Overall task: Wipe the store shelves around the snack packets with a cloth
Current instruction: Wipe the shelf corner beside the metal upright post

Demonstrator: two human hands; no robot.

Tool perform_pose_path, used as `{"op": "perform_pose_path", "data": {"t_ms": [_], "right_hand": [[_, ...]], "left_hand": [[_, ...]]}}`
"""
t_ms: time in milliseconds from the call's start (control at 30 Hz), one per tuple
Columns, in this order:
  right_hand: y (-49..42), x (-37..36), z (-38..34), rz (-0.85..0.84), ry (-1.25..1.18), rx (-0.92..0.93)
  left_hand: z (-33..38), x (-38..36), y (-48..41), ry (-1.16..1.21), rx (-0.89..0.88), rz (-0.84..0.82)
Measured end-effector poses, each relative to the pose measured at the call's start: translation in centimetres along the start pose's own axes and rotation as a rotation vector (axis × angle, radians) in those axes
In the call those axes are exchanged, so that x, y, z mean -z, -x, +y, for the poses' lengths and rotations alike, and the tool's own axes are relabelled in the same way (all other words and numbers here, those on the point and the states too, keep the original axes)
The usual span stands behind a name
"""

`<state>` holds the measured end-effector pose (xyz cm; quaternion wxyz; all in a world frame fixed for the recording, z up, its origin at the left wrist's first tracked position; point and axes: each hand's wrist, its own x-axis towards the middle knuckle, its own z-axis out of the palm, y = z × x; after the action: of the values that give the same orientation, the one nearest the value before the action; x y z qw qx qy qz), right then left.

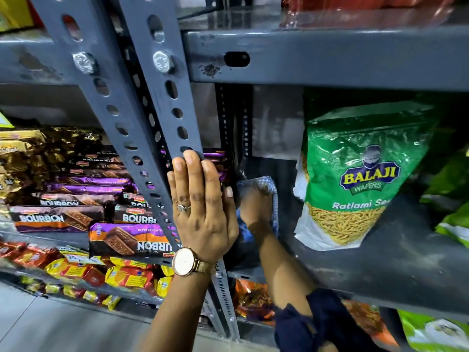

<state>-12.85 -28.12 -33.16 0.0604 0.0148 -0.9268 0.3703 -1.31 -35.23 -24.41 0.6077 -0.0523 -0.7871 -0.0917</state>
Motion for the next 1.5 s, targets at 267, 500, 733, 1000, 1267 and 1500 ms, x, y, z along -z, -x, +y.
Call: {"op": "perform_pose_path", "data": {"t_ms": [267, 500, 733, 1000, 1267, 1500], "right_hand": [[4.7, 3.1, 3.1, -0.071, 0.295, 0.055], [5.3, 2.3, 3.4, -0.066, 0.275, 0.025], [8.4, 3.3, 2.7, 0.024, -0.081, 0.194], [5.9, 3.2, 2.7, 0.226, 0.092, -0.048], [0.1, 1.5, 2.7, 0.015, 0.304, 0.024], [-1.5, 0.7, 3.2, -0.147, 0.269, 0.396]], "left_hand": [[-0.1, 0.1, -0.2, -0.010, -0.038, -0.007], [0.1, 0.2, -0.2, -0.012, -0.034, -0.001], [0.0, 0.0, -0.1, -0.006, -0.034, 0.004], [-0.1, 0.1, 0.0, -0.006, -0.035, 0.004], [-0.1, 0.1, 0.0, -0.025, -0.032, -0.005], [0.0, 0.2, -0.1, 0.009, -0.029, -0.023]]}}
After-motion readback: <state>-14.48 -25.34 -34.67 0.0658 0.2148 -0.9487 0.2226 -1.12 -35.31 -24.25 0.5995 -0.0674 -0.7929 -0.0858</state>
